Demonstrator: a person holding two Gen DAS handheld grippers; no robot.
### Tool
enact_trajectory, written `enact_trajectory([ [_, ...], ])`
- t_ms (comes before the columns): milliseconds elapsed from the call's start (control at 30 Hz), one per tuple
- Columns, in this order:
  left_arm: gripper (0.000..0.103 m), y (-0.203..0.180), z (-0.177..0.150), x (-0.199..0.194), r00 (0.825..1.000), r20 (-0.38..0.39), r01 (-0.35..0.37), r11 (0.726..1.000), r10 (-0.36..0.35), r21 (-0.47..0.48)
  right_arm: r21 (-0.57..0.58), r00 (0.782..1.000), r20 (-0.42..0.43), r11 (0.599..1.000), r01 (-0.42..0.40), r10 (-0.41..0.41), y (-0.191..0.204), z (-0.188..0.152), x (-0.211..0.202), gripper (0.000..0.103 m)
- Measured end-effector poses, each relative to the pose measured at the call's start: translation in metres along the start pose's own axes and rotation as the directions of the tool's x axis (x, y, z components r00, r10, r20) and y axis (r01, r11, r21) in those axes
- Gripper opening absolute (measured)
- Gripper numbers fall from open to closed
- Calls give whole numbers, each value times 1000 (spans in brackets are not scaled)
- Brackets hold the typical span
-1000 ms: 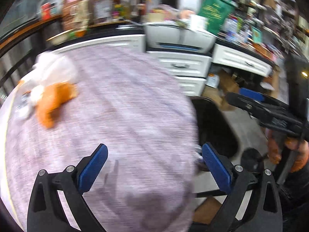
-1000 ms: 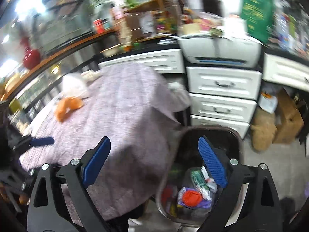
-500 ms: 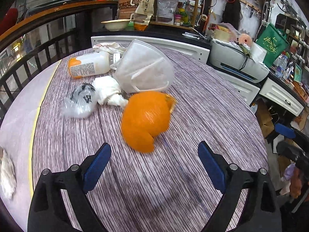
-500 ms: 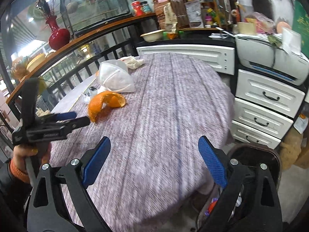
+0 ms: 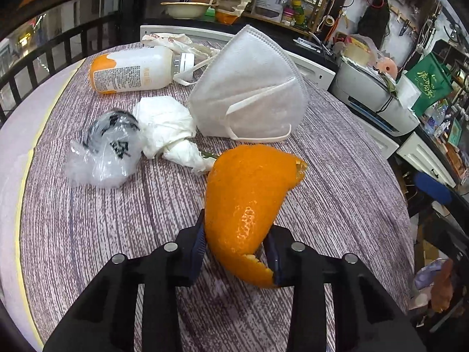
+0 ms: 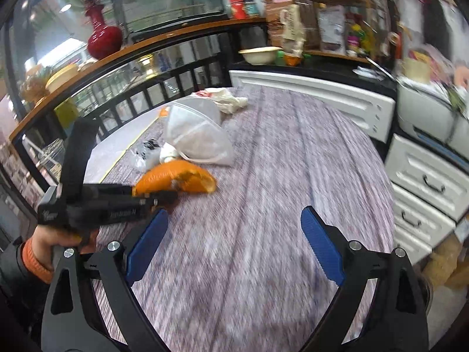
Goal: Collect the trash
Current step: 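Grasp the orange peel with the left gripper while the right grasps the white face mask, then carry the peel and mask over the bin and open both grippers to drop them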
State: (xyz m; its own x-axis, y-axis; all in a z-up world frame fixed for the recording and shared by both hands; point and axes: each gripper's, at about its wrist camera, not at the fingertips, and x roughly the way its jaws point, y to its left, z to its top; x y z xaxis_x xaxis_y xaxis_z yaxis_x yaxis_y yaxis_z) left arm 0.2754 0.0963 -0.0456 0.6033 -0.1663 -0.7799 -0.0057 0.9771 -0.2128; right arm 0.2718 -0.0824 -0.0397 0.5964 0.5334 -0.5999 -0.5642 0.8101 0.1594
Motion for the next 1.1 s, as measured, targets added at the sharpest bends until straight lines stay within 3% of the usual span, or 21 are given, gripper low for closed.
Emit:
enact_trajectory([
  [67,29,4,-5,-7,1000,-1,25,1000,-25,-7,-28,1000,-3,1000,-12,12,7,8,13,91],
  [100,21,5,-7,-10,999,0,32,999,-32,-7,-40,1000,-11,999,-19,19,11,12,22,91],
  [333,12,18,-19,-30,998,23,65,998,-65,-6,-151,1000,-17,988,-26,23,30,48,75,86],
  [433,12,23,-23,-31,996,32,86,996,-85,-22,-191,1000,-14,982,-1,-2,32,65,101,76],
  [500,11,26,-24,-30,994,40,100,994,-98,-33,-199,1000,-17,980,0,-3,34,72,114,64],
  [567,11,27,-26,-28,993,39,111,993,-110,-39,-218,999,-44,976,-25,16,34,75,126,27],
  [633,11,27,-26,-28,992,40,120,992,-118,-43,-244,996,-88,969,-41,20,37,72,135,7],
  [667,11,27,-26,-28,992,43,123,991,-121,-44,-235,994,-99,970,-67,45,37,69,134,4],
  [1100,11,17,-33,-55,990,86,112,993,-108,-38,-223,999,18,974,-32,37,45,47,46,2],
])
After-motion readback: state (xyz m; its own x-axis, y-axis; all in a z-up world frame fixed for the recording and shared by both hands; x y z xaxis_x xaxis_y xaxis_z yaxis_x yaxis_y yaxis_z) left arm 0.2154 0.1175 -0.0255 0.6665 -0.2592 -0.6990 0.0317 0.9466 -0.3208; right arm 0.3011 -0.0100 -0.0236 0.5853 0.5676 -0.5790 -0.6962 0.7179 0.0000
